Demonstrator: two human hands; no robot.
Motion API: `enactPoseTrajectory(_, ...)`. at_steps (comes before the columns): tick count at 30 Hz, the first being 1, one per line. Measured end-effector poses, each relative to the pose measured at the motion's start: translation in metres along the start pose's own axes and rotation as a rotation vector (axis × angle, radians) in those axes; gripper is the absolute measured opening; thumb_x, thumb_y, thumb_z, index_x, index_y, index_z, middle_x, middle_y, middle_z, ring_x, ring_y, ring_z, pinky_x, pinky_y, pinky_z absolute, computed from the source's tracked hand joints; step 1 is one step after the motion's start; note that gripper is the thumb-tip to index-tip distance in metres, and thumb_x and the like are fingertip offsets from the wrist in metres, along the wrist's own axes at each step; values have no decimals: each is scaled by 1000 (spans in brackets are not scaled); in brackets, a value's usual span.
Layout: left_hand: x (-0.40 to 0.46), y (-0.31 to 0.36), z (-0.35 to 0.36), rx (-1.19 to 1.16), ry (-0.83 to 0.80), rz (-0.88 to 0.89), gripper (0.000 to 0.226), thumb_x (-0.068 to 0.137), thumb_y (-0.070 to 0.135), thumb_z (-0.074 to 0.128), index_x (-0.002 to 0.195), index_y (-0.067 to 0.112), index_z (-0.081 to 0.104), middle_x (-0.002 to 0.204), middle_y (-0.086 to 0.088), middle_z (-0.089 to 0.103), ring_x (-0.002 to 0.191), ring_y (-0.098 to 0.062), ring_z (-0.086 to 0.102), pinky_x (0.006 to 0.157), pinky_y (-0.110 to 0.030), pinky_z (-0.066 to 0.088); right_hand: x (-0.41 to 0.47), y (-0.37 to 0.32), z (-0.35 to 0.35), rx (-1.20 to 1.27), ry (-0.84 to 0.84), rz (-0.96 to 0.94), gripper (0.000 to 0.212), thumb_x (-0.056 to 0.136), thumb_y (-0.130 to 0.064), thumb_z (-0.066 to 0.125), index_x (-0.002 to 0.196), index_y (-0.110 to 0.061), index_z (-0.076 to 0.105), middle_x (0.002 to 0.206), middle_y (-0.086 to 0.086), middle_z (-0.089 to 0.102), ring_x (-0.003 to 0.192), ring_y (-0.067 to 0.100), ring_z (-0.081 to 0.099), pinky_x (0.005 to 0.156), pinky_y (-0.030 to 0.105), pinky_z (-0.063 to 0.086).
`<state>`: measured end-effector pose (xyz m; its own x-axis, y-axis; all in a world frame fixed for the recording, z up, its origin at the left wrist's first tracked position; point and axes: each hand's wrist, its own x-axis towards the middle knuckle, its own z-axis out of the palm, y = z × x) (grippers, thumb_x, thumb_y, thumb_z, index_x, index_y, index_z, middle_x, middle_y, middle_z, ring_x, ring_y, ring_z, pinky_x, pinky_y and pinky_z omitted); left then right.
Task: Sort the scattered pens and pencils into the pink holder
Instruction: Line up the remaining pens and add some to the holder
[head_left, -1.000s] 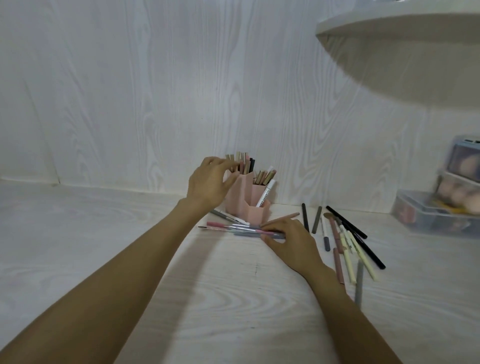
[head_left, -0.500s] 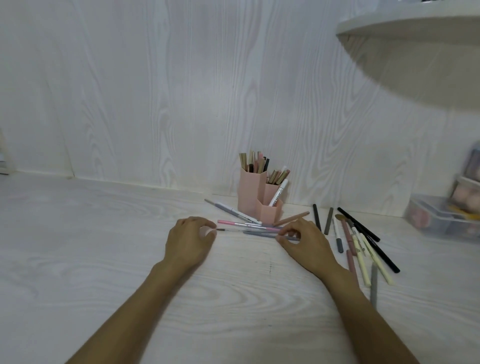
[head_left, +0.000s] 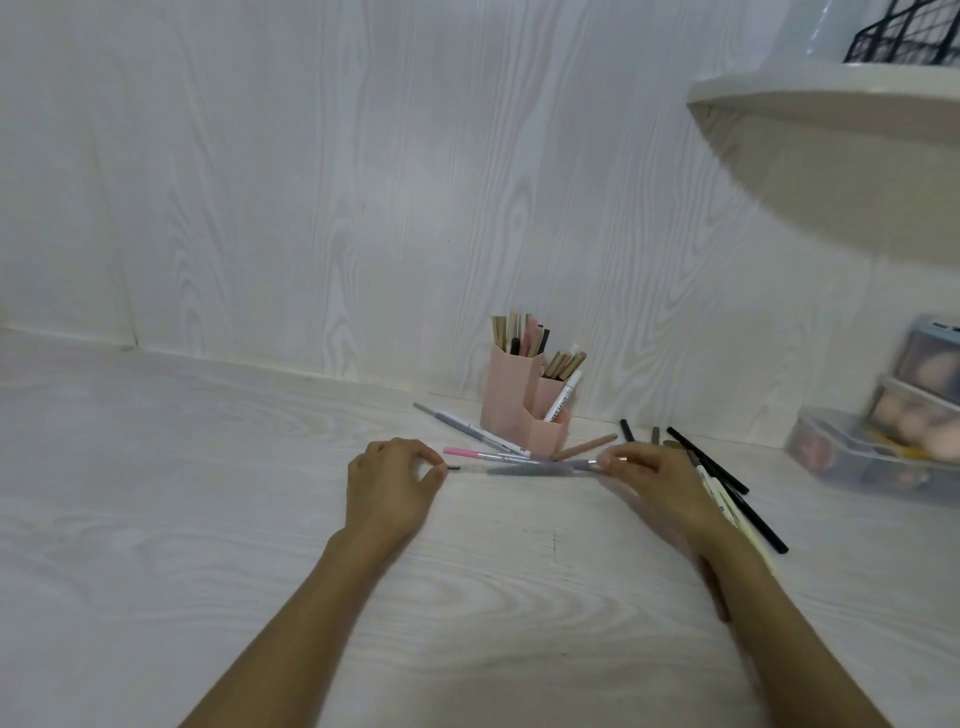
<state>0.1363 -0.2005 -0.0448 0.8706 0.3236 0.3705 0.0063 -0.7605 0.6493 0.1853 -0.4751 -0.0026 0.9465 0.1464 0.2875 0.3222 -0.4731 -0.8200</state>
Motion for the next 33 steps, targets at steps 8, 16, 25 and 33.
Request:
enactPoseTrajectory(8,1,-1,3,-36,24,6,10,86,33,62,90,30,70,108,10,68,112,-15,52,99,-32,38,51,-102,2,167,382,-278,14,90,-10,58,103,-14,62,87,2,67,79,12,67,77,21,53)
enactPoseTrajectory(16,-1,1,1,-104,58,12,12,87,30,62,96,27,69,106,9,68,111,-13,52,94,-29,39,95,-142,32,-694,270,-564,38,86,8,38,118,-6,54,110,13,57,102,25,51,83,35,41)
enactPoseTrajectory(25,-1,4,-1,-113,56,-2,13,89,30,61,98,27,68,107,8,67,112,-14,52,96,-30,40,107,-124,63,-799,77,-459,22,94,-13,44,115,-9,50,95,10,68,94,28,56,85,34,33)
enactPoseTrajectory(33,0,5,-3,-247,102,-41,8,89,32,61,93,30,68,92,14,62,98,-9,56,79,-24,41,80,-94,50,-720,306,-615,26,93,-24,48,106,-16,69,119,2,63,116,23,47,92,35,34)
